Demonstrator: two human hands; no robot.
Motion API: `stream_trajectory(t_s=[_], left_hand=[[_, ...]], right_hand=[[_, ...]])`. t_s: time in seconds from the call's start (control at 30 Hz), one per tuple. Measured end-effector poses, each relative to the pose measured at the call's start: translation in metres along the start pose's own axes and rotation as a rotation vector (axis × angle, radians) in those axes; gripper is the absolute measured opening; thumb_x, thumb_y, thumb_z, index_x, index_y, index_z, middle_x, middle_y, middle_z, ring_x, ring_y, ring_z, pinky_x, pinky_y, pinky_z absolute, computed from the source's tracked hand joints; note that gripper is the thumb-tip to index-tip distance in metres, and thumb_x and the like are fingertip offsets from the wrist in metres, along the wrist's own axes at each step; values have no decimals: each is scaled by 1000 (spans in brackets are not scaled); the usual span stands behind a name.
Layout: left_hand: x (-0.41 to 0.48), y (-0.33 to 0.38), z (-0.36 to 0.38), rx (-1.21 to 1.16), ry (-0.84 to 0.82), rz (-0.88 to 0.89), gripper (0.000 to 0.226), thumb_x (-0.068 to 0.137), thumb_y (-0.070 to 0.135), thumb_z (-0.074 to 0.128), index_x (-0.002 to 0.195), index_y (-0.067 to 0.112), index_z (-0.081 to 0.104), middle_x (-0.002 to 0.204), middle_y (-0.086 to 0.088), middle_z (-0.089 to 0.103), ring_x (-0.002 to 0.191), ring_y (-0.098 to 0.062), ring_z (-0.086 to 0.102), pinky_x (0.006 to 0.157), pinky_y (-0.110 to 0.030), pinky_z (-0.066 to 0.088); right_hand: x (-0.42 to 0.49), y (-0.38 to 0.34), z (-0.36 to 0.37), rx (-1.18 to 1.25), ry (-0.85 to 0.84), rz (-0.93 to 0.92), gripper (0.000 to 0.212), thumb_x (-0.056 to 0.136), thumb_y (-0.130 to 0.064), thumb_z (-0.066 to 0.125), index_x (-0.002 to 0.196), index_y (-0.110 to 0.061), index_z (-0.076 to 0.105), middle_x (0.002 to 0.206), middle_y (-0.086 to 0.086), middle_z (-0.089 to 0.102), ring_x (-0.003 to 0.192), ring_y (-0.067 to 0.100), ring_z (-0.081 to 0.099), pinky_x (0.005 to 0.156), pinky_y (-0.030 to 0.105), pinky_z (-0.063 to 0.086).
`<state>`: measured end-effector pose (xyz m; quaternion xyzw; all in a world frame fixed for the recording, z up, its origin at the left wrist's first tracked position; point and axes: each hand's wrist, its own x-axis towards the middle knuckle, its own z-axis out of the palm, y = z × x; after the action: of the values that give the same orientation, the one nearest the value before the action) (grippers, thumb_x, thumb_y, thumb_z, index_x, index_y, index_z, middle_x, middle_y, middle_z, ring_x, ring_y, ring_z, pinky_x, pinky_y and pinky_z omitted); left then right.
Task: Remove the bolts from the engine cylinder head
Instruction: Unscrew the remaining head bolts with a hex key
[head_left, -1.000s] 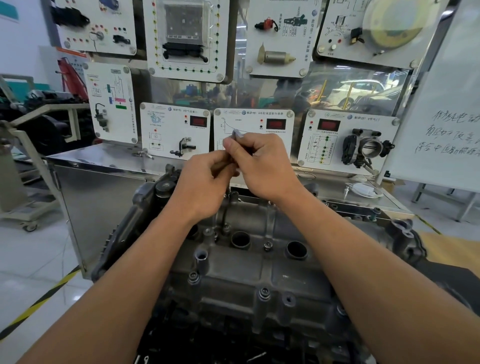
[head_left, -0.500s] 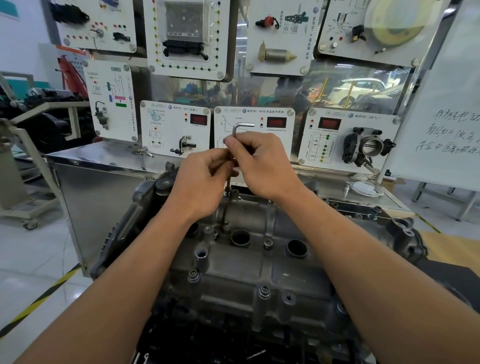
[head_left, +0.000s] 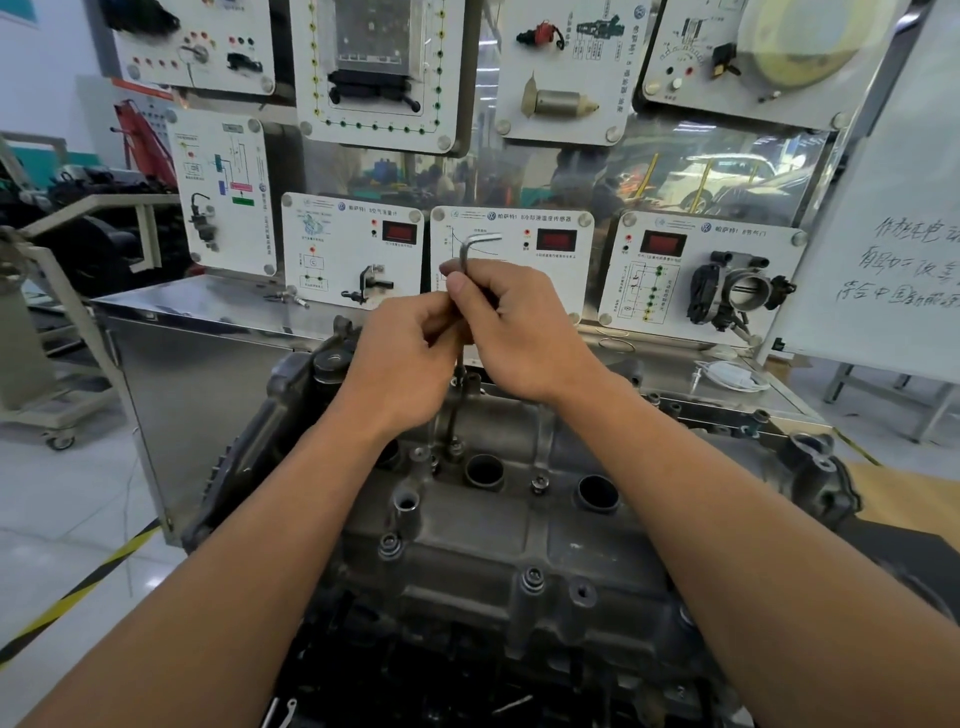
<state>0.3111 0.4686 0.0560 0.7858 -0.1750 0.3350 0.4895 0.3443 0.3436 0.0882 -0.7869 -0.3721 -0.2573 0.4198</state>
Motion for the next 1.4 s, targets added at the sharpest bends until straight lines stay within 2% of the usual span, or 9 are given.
stream_trajectory(t_s=[0.1,0.27,0.43,0.53,0.7,0.83,1.0,1.2,1.4], left_hand=[[3,1,2,11,72,-40,16,91,2,65,89,15,74,75,12,72,65,3,67,61,-10,48],[9,-3,6,77,180,-51,6,83,12,76,82,15,71,72,8,71,65,-3,67,63,-15,51],[3,-3,1,-1,-9,6,22,95,5,59,106,19,72,94,11,75,90,-1,71,79,-16,54],[3,0,0,27,36,41,30,92,-1,60,89,27,71,79,15,73,73,0,70,67,-14,52],[7,1,5,99,118,-20,10,87,13,72,92,21,70,81,7,73,77,-9,71,74,-28,58],[4,1,1,98,-12,49,22,94,7,59,93,28,64,81,24,69,80,9,67,71,-7,49],[5,3,1,207,37,78,41,90,5,63,66,37,57,54,27,61,57,8,62,54,-4,39],[8,3,7,210,123,39,26,85,15,74,71,34,61,60,15,62,58,0,59,55,-6,41],[2,3,0,2,4,64,24,95,1,58,102,19,73,88,13,75,83,-2,72,75,-17,56]], right_hand=[[-1,-1,-1,-13,-29,9,29,105,-17,43,109,0,66,105,15,71,94,25,65,84,41,51],[0,1,-3,9,64,-23,33,98,-19,60,72,0,68,60,8,62,58,18,53,56,34,42],[1,0,-1,-33,26,7,34,102,-19,51,80,2,67,71,12,67,69,25,61,65,41,49],[1,0,-1,-74,-20,32,34,105,-22,44,98,2,66,87,11,71,83,26,64,76,45,51],[-1,-1,-4,-13,51,32,28,98,-29,58,88,-9,76,78,-1,73,76,16,68,74,39,55],[0,-3,-2,-49,-5,43,31,102,-28,51,91,-8,72,81,3,72,80,22,66,76,47,53],[2,-4,-7,-234,-118,82,44,105,-44,33,131,-19,58,118,4,70,111,27,62,94,47,50],[2,-2,-8,-125,28,75,32,97,-37,58,83,-13,75,75,4,72,74,24,65,71,47,53],[3,-4,-8,-189,-95,98,33,103,-41,43,102,-24,70,103,-2,74,98,22,66,85,45,53]])
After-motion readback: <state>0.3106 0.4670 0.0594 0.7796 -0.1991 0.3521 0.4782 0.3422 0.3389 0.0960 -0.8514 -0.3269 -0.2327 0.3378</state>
